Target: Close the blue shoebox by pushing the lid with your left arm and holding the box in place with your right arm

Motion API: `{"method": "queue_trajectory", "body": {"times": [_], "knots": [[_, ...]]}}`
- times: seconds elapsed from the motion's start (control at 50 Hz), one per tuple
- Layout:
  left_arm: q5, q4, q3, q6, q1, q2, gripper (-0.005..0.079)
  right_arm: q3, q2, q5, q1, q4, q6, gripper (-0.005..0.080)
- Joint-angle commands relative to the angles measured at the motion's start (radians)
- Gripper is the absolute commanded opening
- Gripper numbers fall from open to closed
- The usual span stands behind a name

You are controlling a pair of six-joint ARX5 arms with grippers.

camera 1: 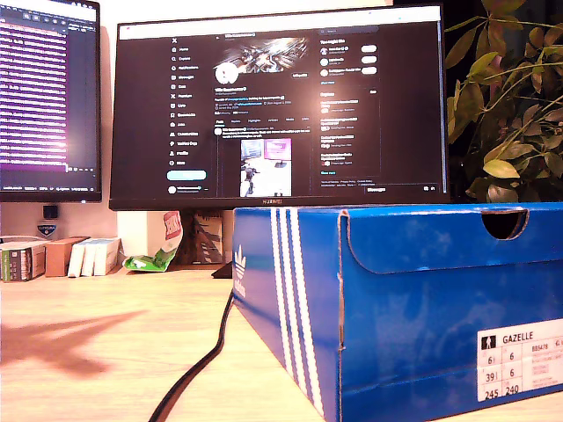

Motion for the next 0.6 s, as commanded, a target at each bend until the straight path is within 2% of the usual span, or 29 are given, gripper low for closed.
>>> {"method": "queue_trajectory", "body": {"times": [0.0, 0.3, 0.58], "knots": [[-0.006, -0.019, 0.002, 0.013, -0.007, 0.015, -0.0019, -0.020, -0.005, 0.002, 0.010, -0.005, -0.032, -0.0012], [-0.005, -0.078, -0.021, 0.060, -0.006, 0.010, -0.0019, -0.103, -0.044, 0.014, 0.009, -0.031, -0.096, -0.0012], [-0.002, -0.047, -0.167, 0.077, -0.006, -0.030, -0.0019, -0.262, -0.067, 0.009, -0.028, 0.030, -0.061, -0.0012]]}}
